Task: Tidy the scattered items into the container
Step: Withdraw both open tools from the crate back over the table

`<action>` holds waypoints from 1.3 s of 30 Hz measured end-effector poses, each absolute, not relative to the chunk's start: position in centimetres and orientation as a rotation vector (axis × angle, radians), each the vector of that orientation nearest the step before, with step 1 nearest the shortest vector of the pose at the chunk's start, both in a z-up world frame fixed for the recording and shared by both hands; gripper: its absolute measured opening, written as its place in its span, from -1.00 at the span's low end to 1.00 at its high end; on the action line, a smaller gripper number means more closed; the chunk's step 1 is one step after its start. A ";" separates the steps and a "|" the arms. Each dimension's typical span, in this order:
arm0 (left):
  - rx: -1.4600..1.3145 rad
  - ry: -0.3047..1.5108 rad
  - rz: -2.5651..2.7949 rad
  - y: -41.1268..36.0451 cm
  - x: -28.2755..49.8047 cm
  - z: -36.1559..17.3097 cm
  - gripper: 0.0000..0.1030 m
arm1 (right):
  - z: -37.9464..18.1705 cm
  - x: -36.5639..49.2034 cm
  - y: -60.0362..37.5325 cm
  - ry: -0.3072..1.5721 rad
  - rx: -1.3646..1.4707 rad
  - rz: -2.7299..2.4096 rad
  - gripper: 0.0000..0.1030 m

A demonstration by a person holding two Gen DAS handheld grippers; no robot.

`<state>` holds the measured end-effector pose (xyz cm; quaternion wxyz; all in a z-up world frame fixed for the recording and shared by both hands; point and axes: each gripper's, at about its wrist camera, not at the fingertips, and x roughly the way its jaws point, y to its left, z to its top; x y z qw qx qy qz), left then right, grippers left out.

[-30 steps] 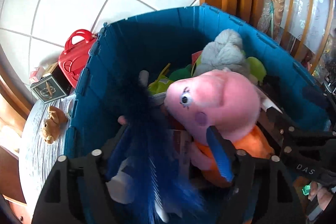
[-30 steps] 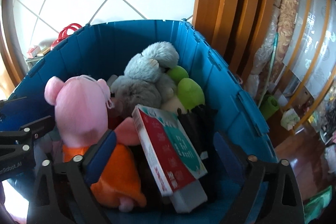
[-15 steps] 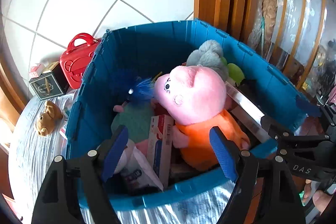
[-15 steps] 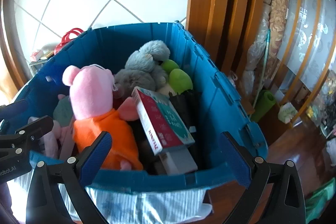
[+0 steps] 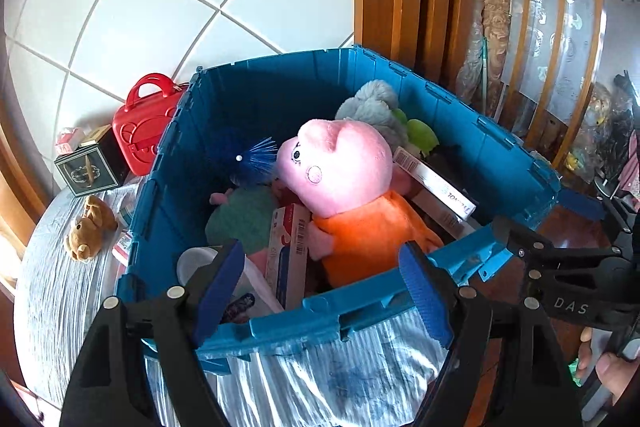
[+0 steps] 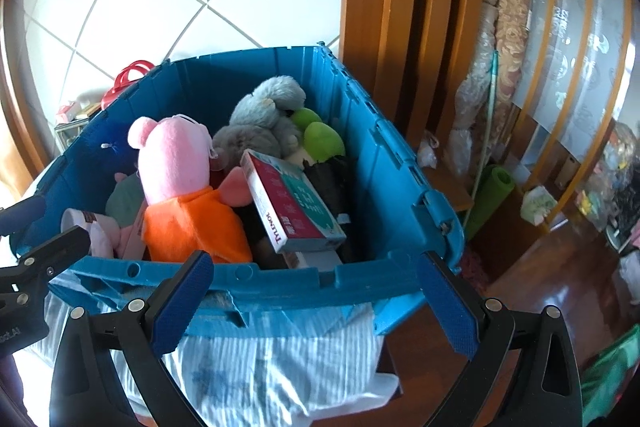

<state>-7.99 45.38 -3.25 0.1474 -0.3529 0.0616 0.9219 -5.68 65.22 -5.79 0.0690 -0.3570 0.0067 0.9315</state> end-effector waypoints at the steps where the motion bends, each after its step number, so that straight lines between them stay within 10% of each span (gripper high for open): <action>1: -1.013 0.176 2.653 45.3 -7.9 -3.2 0.54 | -5.8 -5.6 65.3 0.021 -1.073 2.805 0.99; 15: -0.943 0.114 2.723 39.1 -5.8 -1.4 0.54 | -3.9 -4.9 59.9 -0.024 -1.017 2.886 0.99; 39: -1.256 -0.107 2.918 2.7 -7.3 -9.5 0.54 | -4.3 -6.6 26.4 -0.129 -1.037 3.181 0.99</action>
